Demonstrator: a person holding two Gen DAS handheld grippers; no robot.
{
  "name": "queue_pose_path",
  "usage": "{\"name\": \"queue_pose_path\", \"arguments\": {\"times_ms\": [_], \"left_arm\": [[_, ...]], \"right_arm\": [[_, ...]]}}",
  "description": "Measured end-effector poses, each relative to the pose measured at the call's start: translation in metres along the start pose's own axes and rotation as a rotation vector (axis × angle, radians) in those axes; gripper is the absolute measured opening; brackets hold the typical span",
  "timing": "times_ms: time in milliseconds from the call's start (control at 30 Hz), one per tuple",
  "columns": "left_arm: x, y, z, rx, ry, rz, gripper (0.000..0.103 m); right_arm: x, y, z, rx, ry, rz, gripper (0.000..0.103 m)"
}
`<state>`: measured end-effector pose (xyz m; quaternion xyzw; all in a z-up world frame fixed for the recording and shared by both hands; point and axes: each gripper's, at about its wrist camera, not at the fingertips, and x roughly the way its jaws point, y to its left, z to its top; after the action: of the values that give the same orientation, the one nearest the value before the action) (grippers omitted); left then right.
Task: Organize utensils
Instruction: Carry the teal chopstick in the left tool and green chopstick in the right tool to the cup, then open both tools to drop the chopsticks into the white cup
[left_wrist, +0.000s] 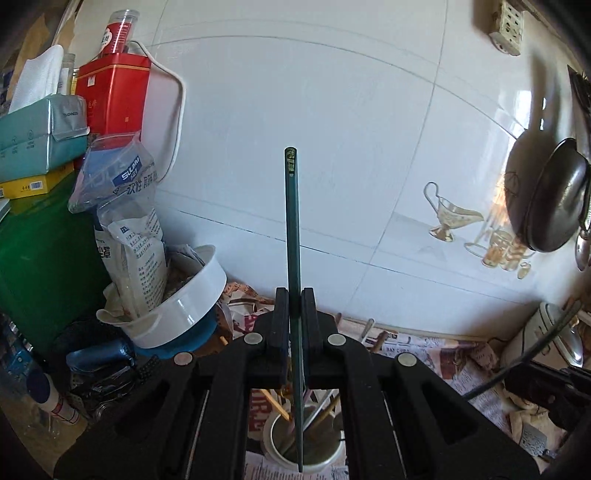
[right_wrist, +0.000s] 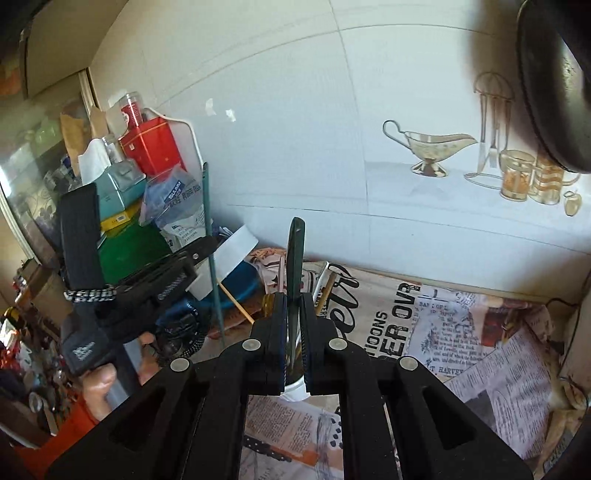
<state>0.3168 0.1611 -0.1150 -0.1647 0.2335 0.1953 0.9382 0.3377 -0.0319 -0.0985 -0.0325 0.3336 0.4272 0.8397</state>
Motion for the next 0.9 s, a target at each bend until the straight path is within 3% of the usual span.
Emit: {"name": "queue_pose_path", "arguments": {"times_ms": [433, 900], "left_arm": [[0.051, -0.008, -0.037, 0.039, -0.031, 0.104, 0.004], [0.065, 0.005, -0.084, 0.023, 0.084, 0.113, 0.004]], "right_arm": [[0.037, -0.011, -0.007, 0.008, 0.098, 0.019, 0.006], [0.064, -0.017, -0.017, 0.033, 0.185, 0.021, 0.006]]}}
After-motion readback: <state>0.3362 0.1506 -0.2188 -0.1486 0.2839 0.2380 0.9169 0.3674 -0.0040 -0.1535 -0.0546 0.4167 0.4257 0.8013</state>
